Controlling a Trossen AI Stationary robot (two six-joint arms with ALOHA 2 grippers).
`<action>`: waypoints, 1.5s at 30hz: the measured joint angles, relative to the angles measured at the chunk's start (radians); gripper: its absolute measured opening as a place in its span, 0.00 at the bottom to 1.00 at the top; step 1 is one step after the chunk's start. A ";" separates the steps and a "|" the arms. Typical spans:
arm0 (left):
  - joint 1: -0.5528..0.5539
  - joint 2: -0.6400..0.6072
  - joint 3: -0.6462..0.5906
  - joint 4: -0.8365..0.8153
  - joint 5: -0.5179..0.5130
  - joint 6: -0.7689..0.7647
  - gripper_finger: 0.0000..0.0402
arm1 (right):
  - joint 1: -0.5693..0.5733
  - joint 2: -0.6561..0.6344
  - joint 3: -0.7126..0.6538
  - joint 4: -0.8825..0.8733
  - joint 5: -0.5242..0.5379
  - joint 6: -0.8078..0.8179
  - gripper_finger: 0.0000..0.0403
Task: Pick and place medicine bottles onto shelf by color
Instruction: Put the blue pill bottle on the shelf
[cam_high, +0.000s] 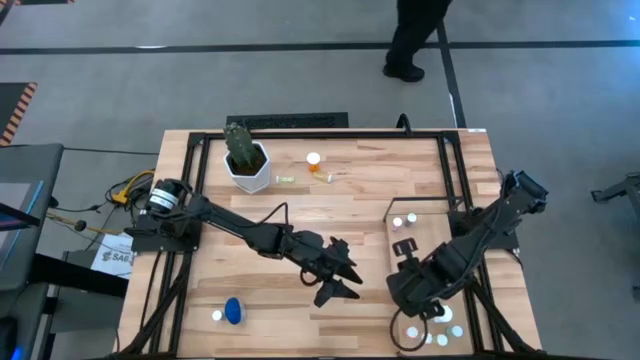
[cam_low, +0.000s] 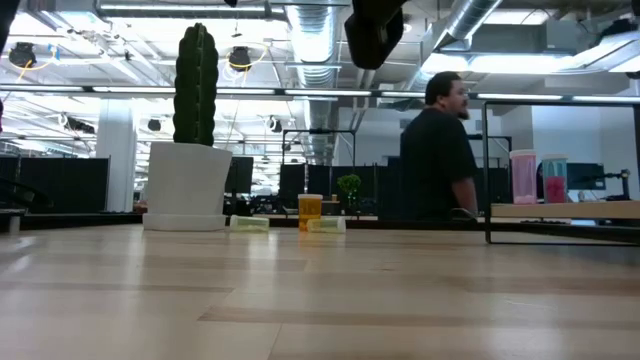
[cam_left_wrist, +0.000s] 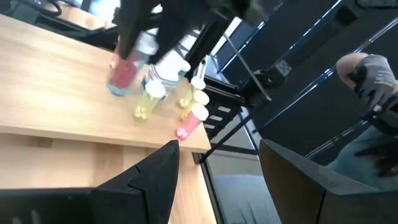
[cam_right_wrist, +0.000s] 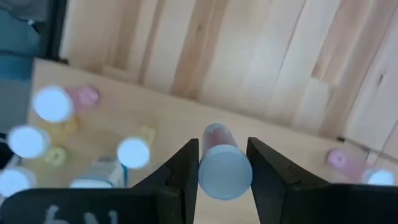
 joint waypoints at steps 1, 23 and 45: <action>-0.004 0.000 0.000 -0.002 -0.002 0.000 0.52 | 0.007 -0.013 -0.027 0.011 -0.001 0.012 0.33; -0.075 0.000 -0.001 -0.024 -0.157 -0.043 0.52 | -0.020 -0.077 -0.373 0.341 -0.096 0.336 0.33; -0.087 0.000 -0.001 -0.025 -0.174 -0.047 0.52 | 0.057 -0.047 -0.372 0.429 -0.104 0.465 0.34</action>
